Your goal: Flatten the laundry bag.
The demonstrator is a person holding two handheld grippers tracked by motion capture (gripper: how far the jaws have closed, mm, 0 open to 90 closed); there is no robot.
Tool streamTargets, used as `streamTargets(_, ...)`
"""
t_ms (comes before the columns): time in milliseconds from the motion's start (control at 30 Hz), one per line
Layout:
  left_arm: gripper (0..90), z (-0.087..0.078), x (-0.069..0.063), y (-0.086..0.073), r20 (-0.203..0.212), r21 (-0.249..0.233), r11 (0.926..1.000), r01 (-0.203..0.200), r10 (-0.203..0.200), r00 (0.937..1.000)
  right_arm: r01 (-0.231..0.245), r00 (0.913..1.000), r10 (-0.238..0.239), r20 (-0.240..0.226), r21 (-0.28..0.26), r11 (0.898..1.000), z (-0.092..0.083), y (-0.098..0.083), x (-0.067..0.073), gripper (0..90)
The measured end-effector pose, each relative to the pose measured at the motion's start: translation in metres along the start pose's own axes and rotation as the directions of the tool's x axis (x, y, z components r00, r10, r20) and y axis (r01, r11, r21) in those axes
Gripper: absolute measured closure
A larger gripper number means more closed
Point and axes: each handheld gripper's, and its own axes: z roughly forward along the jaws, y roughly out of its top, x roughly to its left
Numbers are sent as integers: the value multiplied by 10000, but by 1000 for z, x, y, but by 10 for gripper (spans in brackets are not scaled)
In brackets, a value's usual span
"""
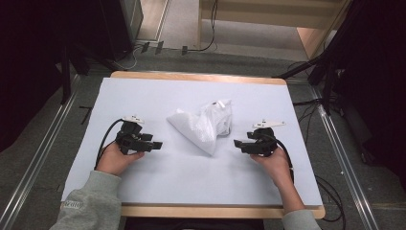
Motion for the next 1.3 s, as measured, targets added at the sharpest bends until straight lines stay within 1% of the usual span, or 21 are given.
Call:
streamTargets(33, 376, 0, 0, 0, 1, -8, 10000, -5, 5, 10000, -18, 10000, 18, -30, -16, 10000, -1, 1, 0, 344)
streamTargets(67, 378, -1, -1, 0, 29, -24, 10000, -9, 9, 10000, -43, 9999, 42, -161, -53, 10000, -2, 2, -1, 388)
streamTargets(167, 384, -2, -1, 0, 57, -8, 10000, 2, -2, 10000, -8, 10000, 7, -79, -127, 9999, -3, 5, -1, 409)
streamTargets(333, 393, -5, -2, 0, 59, -39, 10000, 48, -48, 10000, -109, 9998, 106, -186, -173, 9998, -3, 9, -2, 437)
streamTargets(500, 400, -8, -2, -1, 33, -99, 9999, 109, -109, 9999, -2, 10000, 1, -72, -194, 9998, 0, 17, 0, 439)
streamTargets(533, 400, -9, -1, -1, 29, -62, 10000, 52, -52, 10000, 17, 10000, -18, -67, -179, 9998, 1, 18, 0, 440)
streamTargets(600, 401, -10, -2, -3, 16, -132, 9998, 164, -164, 9999, 0, 10000, 0, -38, -120, 9999, 4, 23, -1, 440)
streamTargets(667, 401, -10, -2, -3, 5, -138, 9998, 148, -148, 9999, -13, 10000, 12, -49, -96, 10000, 5, 25, -1, 440)
streamTargets(700, 402, -11, -1, -4, -3, -133, 9998, 160, -160, 9999, -111, 9999, 111, -62, -27, 9999, 8, 28, -2, 441)
streamTargets(867, 403, -13, -1, -6, -38, -128, 9998, 177, -178, 9998, -133, 9999, 134, -43, 74, 9999, 13, 33, -3, 436)
streamTargets(967, 404, -15, -2, -8, -99, -163, 9996, 232, -233, 9997, -13, 10000, 13, -11, 137, 9999, 18, 40, -3, 413)
streamTargets(1033, 404, -16, -1, -9, -108, -154, 9997, 204, -206, 9997, -21, 10000, 21, -42, 88, 10000, 19, 42, -3, 411)
streamTargets(1100, 404, -17, -1, -11, -155, -156, 9996, 241, -243, 9996, 13, 10000, -12, -50, 127, 9999, 23, 47, -3, 408)
streamTargets(1133, 404, -18, -1, -11, -169, -176, 9995, 264, -267, 9995, 13, 10000, -12, -50, 127, 9999, 23, 47, -3, 408)
streamTargets(1200, 405, -19, -1, -13, -199, -200, 9993, 300, -304, 9993, 54, 9999, -54, -99, 89, 9999, 25, 54, -3, 415)
streamTargets(1233, 405, -20, -1, -14, -213, -181, 9993, 336, -340, 9992, 54, 9999, -54, -99, 89, 9999, 25, 54, -3, 415)
streamTargets(1267, 405, -21, 0, -15, -236, -209, 9992, 335, -340, 9991, 143, 9998, -143, -111, 39, 9999, 24, 60, -2, 421)
streamTargets(1300, 405, -22, 0, -16, -289, -223, 9991, 361, -367, 9989, 136, 9999, -136, -106, 0, 9999, 23, 63, -2, 425)
